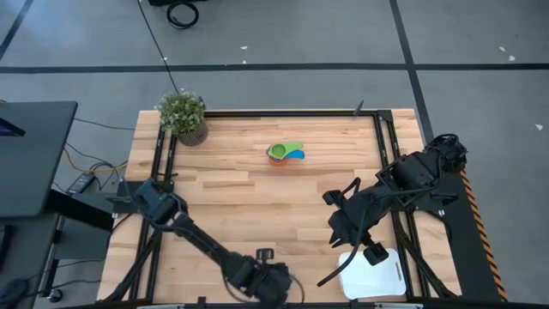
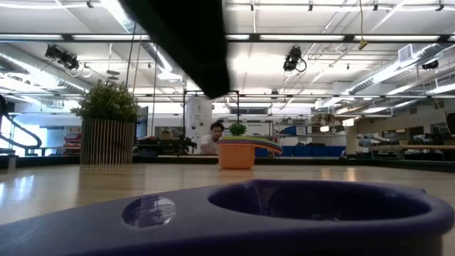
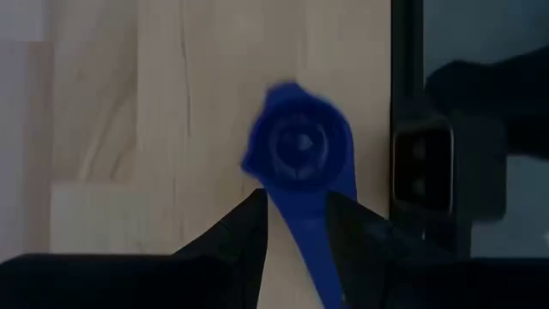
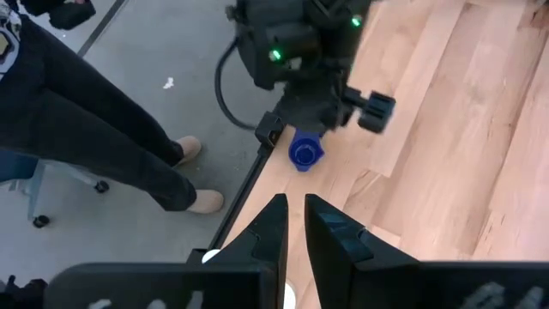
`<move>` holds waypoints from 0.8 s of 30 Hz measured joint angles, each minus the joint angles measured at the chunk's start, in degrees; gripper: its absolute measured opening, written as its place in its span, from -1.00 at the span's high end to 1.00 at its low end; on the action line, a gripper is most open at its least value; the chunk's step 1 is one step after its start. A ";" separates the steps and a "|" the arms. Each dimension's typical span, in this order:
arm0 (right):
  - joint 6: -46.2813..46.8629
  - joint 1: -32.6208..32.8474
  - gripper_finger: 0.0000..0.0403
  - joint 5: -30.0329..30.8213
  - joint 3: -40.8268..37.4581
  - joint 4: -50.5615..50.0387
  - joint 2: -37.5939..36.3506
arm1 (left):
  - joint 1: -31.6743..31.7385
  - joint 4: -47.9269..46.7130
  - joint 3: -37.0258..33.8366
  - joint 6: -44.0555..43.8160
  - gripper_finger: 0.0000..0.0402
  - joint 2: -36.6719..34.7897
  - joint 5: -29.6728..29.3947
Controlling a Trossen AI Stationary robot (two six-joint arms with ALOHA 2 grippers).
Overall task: Nest measuring cups in basket
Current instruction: Stack the dark blue measuring cup on top of the green measuring cup
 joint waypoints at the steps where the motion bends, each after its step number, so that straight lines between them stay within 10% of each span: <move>1: 0.00 0.00 0.76 0.00 0.01 0.00 0.00 | 0.57 0.58 0.02 -0.37 0.37 0.00 0.73; 24: -1.55 0.00 0.76 -0.04 0.01 -0.13 -0.02 | 3.26 3.76 -3.04 -21.42 0.37 0.48 3.43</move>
